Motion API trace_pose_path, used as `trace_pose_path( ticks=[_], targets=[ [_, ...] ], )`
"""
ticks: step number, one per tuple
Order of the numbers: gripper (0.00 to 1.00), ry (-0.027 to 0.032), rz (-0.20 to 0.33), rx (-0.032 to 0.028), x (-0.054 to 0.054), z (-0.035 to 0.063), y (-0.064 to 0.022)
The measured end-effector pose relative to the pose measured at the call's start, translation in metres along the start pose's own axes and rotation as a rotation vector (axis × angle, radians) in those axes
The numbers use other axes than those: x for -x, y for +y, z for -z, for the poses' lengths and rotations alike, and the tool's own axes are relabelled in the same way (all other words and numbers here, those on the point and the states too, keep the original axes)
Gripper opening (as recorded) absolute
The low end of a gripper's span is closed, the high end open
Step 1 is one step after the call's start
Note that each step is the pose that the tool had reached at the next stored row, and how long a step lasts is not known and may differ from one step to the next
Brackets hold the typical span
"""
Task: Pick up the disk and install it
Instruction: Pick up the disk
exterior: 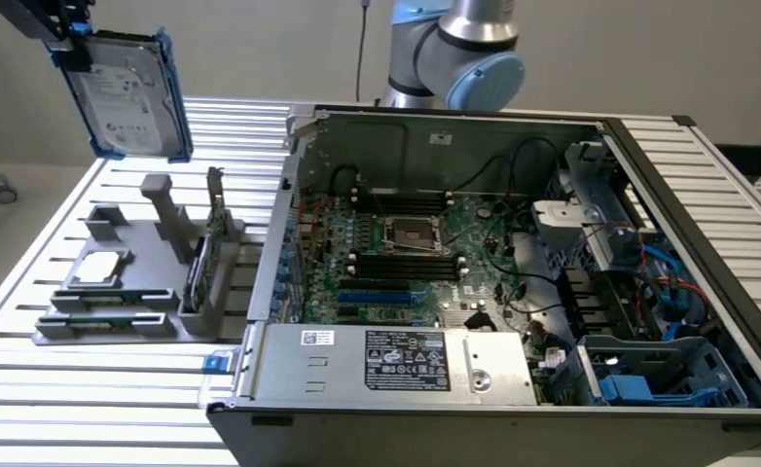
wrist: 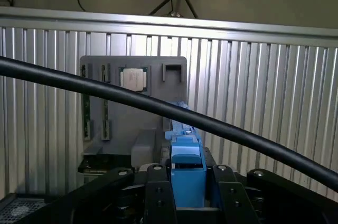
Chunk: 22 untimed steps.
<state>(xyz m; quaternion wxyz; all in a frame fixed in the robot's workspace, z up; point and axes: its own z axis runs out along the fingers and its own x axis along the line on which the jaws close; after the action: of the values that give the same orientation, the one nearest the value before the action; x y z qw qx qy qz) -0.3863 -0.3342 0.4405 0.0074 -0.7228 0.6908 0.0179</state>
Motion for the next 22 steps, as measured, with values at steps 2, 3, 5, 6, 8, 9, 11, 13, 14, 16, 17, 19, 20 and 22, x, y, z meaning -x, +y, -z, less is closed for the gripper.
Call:
trace_pose_path(
  ticks=[2, 3, 5, 6, 8, 9, 11, 13, 14, 16, 17, 19, 20, 22],
  targets=[
    [0.33, -0.0011, 0.000, 0.0007, 0.000, 0.0091, -0.0088],
    [0.33, -0.0015, 0.000, 0.0009, 0.000, 0.0135, -0.0131],
    [0.33, -0.0021, 0.000, 0.0020, -0.001, 0.0231, -0.0224],
    [0.33, -0.0023, 0.000, 0.0028, -0.001, 0.0277, -0.0268],
    [0.33, -0.0032, 0.000, 0.0038, -0.002, 0.0370, -0.0358],
    [0.33, -0.0041, 0.000, 0.0043, -0.002, 0.0411, -0.0402],
    [0.33, -0.0060, 0.000, 0.0042, -0.003, 0.0473, -0.0491],
    [0.33, -0.0065, 0.000, 0.0046, -0.004, 0.0512, -0.0581],
    [0.33, -0.0067, 0.000, 0.0047, -0.004, 0.0526, -0.0625],
    [0.33, -0.0068, 0.000, 0.0049, -0.006, 0.0547, -0.0715],
    [0.33, -0.0068, 0.000, 0.0051, -0.007, 0.0557, -0.0759],
    [0.33, -0.0068, 0.000, 0.0054, -0.009, 0.0566, -0.0852],
    [0.33, -0.0069, 0.000, 0.0056, -0.011, 0.0567, -0.0897],
    [0.33, -0.0069, 0.000, 0.0062, -0.015, 0.0571, -0.0986]
  ],
)
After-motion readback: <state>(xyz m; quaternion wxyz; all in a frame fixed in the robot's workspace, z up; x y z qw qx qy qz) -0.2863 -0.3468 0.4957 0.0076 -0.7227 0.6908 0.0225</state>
